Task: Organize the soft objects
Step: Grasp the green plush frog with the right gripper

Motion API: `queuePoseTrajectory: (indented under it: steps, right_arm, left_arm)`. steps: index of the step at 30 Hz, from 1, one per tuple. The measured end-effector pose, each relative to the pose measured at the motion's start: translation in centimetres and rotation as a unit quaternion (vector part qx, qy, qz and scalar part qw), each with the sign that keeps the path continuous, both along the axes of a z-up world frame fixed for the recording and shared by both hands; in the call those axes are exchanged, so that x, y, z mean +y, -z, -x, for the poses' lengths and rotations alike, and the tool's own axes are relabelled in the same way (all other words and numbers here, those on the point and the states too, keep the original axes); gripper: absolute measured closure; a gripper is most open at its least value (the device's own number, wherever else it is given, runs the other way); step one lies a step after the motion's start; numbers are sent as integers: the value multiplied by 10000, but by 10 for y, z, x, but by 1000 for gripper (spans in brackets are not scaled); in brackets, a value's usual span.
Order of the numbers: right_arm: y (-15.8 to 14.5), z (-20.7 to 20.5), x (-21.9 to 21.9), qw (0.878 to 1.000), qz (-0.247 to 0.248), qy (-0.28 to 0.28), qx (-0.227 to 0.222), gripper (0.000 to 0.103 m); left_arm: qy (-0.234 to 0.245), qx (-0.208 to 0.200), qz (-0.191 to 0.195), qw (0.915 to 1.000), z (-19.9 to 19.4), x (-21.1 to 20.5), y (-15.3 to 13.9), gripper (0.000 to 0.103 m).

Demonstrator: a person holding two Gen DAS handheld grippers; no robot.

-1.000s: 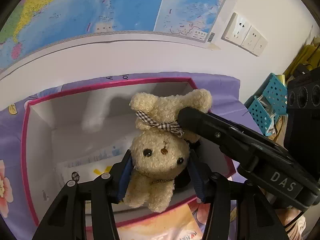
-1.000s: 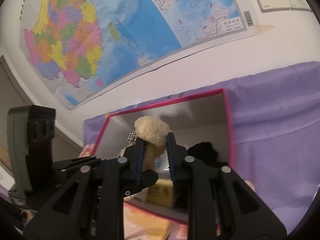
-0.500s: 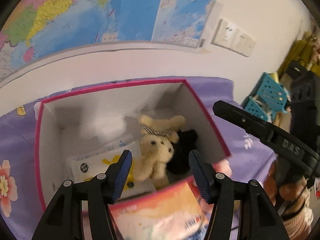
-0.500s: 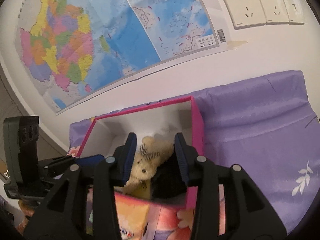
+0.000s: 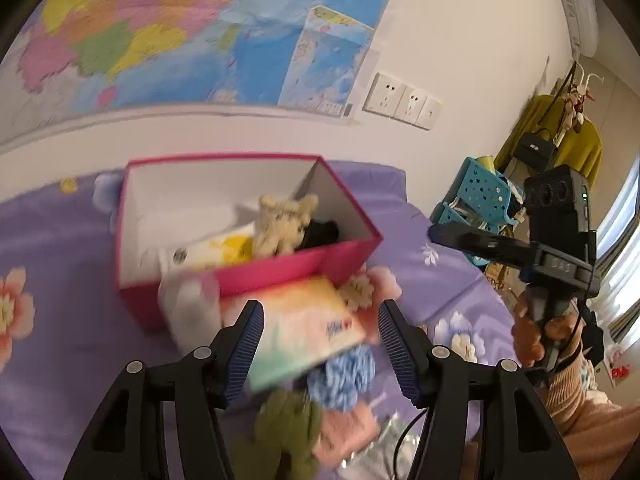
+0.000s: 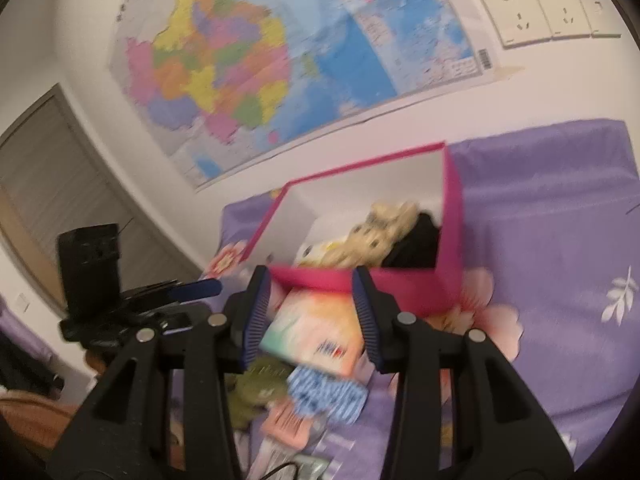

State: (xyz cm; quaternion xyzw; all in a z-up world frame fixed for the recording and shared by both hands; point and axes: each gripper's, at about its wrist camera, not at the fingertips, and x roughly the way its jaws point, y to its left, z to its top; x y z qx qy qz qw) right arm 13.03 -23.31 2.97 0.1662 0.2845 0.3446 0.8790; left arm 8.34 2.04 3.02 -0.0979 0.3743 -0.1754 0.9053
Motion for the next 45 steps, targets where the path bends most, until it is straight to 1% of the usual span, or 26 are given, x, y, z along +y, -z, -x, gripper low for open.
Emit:
queuePoseTrajectory:
  steps: [3, 5, 9, 12, 14, 17, 21, 23, 24, 27, 30, 34, 37, 39, 40, 41, 45]
  right_arm:
    - [7, 19, 1, 9998, 43, -172, 64, 58]
    - [14, 30, 0, 9995, 81, -273, 157, 57]
    - [34, 44, 0, 9981, 176, -416, 415, 55]
    - [51, 53, 6, 9960, 300, -562, 632, 55]
    - [58, 55, 12, 9945, 395, -657, 716, 55]
    - [63, 57, 29, 9912, 495, -950, 773, 55]
    - [62, 53, 59, 9862, 696, -1324, 705, 54]
    - [63, 46, 77, 9834, 825, -1461, 685, 45]
    - [64, 43, 84, 9827, 888, -1482, 670, 44]
    - [69, 30, 107, 9787, 1043, -1613, 728, 44]
    - [76, 18, 130, 9746, 1304, -1656, 753, 44]
    - [89, 3, 145, 9712, 1474, -1627, 929, 44]
    - [98, -2, 148, 9691, 1531, -1646, 1018, 44]
    - [100, -2, 145, 9696, 1486, -1666, 1000, 44]
    - [99, -1, 143, 9704, 1470, -1654, 963, 48]
    - [99, 0, 141, 9708, 1477, -1636, 943, 49]
    - [95, 9, 136, 9736, 1497, -1513, 826, 49]
  left_arm:
    - [32, 148, 97, 9998, 19, 2, 14, 42]
    - [119, 224, 78, 9996, 30, -1, 24, 42]
    - [210, 417, -128, 9988, 48, -12, 44, 42]
    - [90, 544, -256, 9982, 58, -14, 58, 42]
    - [-43, 616, -220, 9978, 63, -8, 63, 42]
    - [-282, 680, -187, 9971, 68, 5, 68, 42]
    - [-616, 762, -189, 9950, 75, 22, 73, 42]
    - [-698, 828, -189, 9939, 78, 26, 77, 42]
    - [-721, 872, -190, 9934, 79, 27, 80, 42]
    - [-734, 1011, -223, 9919, 83, 27, 87, 42]
    - [-735, 1139, -223, 9905, 87, 27, 94, 42]
    - [-786, 1276, -75, 9887, 90, 30, 103, 42]
    - [-789, 1312, 100, 9882, 87, 32, 107, 46]
    - [-693, 1319, 233, 9886, 85, 32, 107, 59]
    - [-645, 1310, 289, 9889, 84, 32, 106, 60]
    - [-643, 1307, 255, 9890, 83, 30, 104, 60]
    - [-612, 1273, 173, 9898, 79, 27, 99, 61]
